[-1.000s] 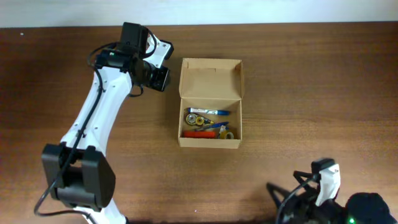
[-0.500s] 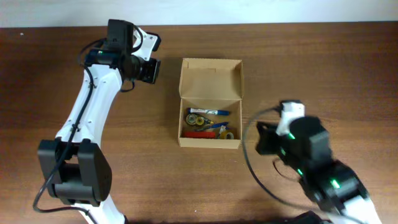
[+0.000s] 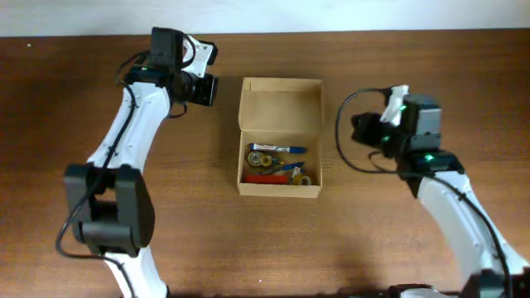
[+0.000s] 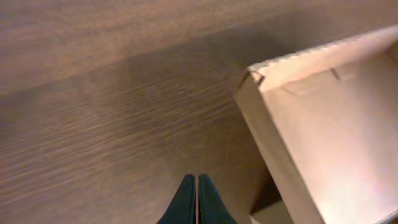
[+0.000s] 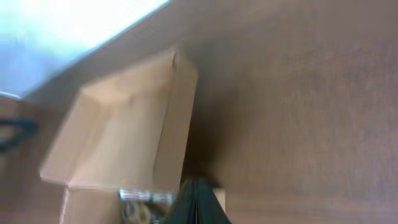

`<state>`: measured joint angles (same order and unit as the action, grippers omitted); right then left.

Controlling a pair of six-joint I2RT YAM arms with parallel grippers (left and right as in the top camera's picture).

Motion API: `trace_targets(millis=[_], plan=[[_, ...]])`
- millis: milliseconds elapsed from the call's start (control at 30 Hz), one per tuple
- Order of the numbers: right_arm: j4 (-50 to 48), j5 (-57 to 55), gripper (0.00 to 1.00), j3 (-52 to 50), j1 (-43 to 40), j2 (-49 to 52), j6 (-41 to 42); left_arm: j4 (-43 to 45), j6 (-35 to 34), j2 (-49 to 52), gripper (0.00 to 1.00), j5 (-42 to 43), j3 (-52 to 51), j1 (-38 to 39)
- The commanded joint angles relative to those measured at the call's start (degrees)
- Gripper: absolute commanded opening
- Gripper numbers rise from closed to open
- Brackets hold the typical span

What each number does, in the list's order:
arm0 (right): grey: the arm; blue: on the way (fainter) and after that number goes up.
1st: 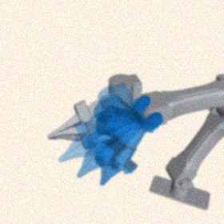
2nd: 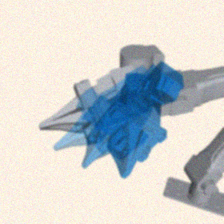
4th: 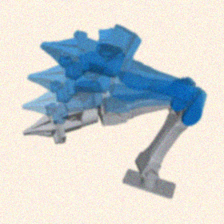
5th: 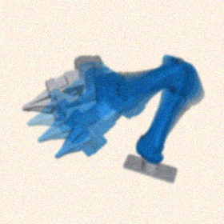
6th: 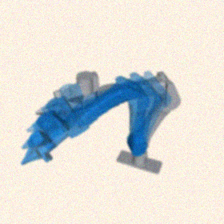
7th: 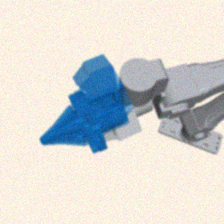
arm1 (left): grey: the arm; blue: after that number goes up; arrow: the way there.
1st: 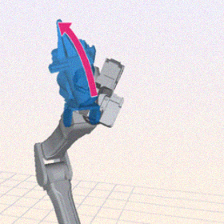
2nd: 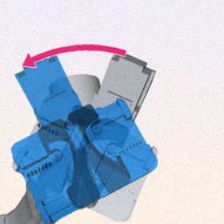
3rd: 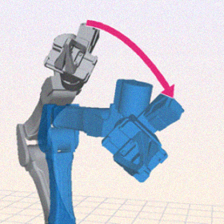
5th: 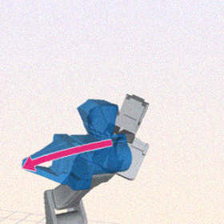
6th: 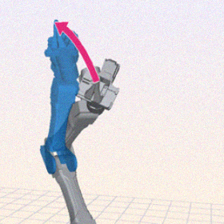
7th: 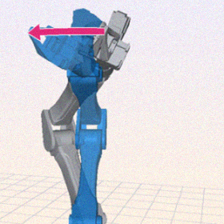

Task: Pack container
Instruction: 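Move the right gripper to the box's right side, left gripper to its lid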

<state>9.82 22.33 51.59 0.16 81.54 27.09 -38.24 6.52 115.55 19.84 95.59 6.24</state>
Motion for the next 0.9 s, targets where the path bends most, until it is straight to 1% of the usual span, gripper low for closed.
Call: trace_targets(millis=[0, 100, 167, 300, 467, 533, 600, 767, 867], plan=[[-3.28, 9.84, 0.03, 1.05, -3.48, 4.96, 0.20, 1.66, -3.80, 3.15, 0.02, 3.96, 0.83, -0.39], [-6.84, 13.00, 0.04, 1.05, -4.57, 9.62, 0.20, 3.04, -4.90, 5.44, 0.02, 6.36, 0.83, -0.39], [-9.29, 14.58, 0.04, 1.05, -4.70, 13.00, 0.22, 3.65, -7.04, 7.13, 0.02, 8.33, 0.83, -0.39], [-14.01, 18.47, 0.04, 1.05, -4.68, 19.61, 0.85, 4.39, -7.45, 10.29, 0.02, 13.94, 0.83, -0.39], [-19.30, 23.76, 0.04, 1.05, -4.61, 25.88, 2.47, 5.60, -10.21, 11.26, 0.02, 16.06, 0.83, -0.37], [-20.68, 24.11, 0.04, 1.05, -4.46, 27.76, 4.33, 6.60, -11.41, 11.26, 0.02, 19.74, 0.83, -0.37], [-22.47, 24.81, 0.04, 1.05, -3.91, 28.94, 4.96, 7.28, -11.74, 11.26, 0.02, 21.29, 0.83, -0.26], [-26.40, 24.76, 0.04, 1.38, -1.44, 29.75, 5.44, 8.33, -13.00, 11.26, 0.02, 21.33, 0.83, 0.50], [-26.43, 23.32, 0.04, 2.14, -0.85, 29.75, 6.45, 8.33, -13.38, 11.26, 0.02, 21.33, 0.83, 1.20]])
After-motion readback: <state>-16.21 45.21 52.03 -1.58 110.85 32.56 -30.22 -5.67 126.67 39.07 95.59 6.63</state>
